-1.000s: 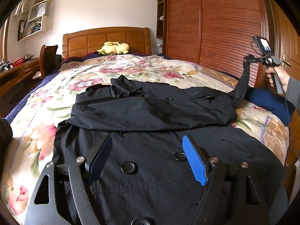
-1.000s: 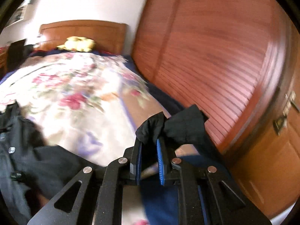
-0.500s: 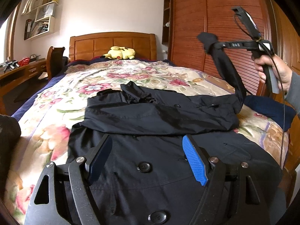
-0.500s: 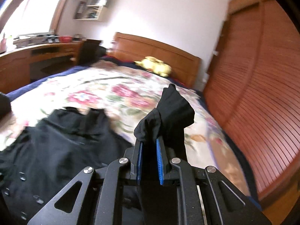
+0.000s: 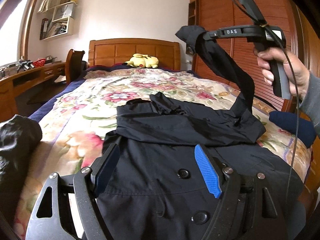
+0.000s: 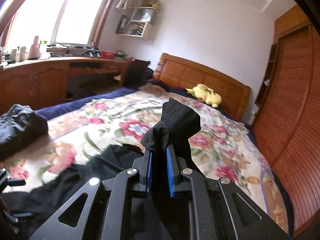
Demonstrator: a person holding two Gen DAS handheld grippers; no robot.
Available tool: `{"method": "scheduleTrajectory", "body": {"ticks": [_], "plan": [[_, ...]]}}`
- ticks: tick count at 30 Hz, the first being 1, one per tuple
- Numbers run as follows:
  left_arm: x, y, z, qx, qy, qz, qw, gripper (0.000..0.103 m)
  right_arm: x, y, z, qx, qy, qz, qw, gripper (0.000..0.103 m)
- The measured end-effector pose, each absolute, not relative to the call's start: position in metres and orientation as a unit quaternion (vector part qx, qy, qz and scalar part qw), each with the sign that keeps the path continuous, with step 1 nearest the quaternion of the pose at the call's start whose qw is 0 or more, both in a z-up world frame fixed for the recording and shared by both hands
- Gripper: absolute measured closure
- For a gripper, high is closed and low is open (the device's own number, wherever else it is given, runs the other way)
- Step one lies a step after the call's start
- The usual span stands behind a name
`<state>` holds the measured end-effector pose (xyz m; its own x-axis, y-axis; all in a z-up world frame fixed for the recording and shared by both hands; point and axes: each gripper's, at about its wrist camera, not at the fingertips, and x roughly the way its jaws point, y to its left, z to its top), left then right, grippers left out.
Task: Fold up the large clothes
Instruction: 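Lift the held sleeve with the right gripper and carry it over the coat, then lay the sleeve onto the coat body and open the right gripper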
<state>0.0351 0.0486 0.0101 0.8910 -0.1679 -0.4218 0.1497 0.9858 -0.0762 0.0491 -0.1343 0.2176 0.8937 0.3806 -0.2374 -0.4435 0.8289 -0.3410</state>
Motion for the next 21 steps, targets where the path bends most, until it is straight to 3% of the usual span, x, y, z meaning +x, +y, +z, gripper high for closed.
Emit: {"method": "scheduleTrajectory", "body": {"ticks": [11, 21], "plan": [[0.030, 0.073, 0.013, -0.035, 0.209, -0.065, 0.975, 0.025, 0.055, -0.130, 0.209, -0.201, 0.047, 0.253, 0.945, 0.090], [0.025, 0.089, 0.013, -0.044, 0.206, -0.051, 0.976, 0.025, 0.075, -0.135, 0.161, -0.221, 0.117, 0.281, 0.926, 0.090]]}}
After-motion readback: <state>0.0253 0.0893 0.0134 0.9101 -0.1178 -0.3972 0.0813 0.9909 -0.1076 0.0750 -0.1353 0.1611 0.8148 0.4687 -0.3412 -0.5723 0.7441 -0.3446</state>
